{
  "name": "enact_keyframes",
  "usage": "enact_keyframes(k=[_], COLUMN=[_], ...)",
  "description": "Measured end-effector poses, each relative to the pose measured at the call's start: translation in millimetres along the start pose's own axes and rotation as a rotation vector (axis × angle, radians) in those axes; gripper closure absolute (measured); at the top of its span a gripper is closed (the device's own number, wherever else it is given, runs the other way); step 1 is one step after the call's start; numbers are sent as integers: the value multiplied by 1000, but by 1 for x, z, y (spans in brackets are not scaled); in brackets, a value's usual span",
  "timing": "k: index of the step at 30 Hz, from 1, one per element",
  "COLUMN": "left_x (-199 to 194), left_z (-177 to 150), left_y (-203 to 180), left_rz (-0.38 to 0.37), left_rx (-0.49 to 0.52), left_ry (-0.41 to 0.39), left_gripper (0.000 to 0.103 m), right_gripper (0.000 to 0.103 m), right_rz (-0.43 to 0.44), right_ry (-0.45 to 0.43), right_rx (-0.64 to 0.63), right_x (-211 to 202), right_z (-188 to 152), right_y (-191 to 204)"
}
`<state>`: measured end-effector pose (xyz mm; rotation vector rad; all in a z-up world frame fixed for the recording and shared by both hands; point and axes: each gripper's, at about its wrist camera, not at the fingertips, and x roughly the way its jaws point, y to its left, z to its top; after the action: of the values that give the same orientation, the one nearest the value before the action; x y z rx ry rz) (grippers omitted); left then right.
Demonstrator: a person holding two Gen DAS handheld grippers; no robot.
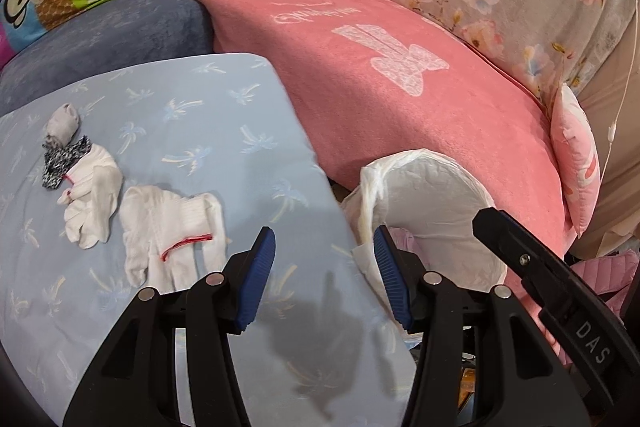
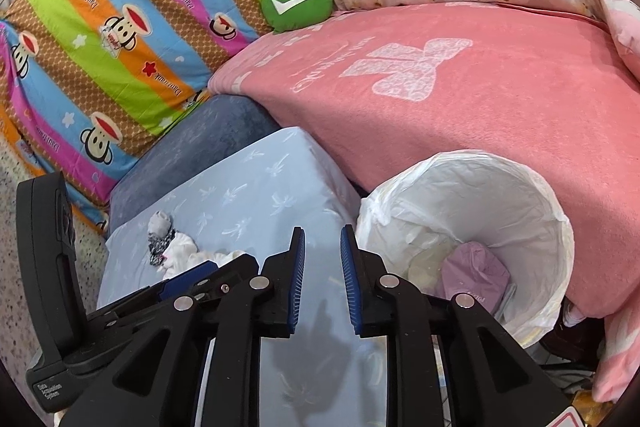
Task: Collect trash
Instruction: 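Withdraw both tools from the bin toward the white knit gloves, then close the right tool on a red-trimmed white glove while the left tool grips the other glove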
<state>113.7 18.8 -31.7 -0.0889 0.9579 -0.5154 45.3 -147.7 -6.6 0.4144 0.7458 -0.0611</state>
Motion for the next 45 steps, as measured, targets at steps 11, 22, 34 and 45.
enact_keyframes(k=[11,22,34,45], left_x=[-14,-34,-30,0], left_z=[-10,-25,-33,-5], left_y=[51,117,204,228], left_rz=[53,228,300,258], left_rx=[-93,-168,-286,-294], left_ry=[-8,-59,-36,-30], left_gripper=[50,23,17,14], right_gripper=[63,48,35,35], right_rz=[18,26,31,-12], right_ry=[45,121,241,293], right_rx=[-69,-140,-208,-209], right_x=[13,42,120,193], right_z=[-19,-45,-79,-73], right_y=[42,84,135,153])
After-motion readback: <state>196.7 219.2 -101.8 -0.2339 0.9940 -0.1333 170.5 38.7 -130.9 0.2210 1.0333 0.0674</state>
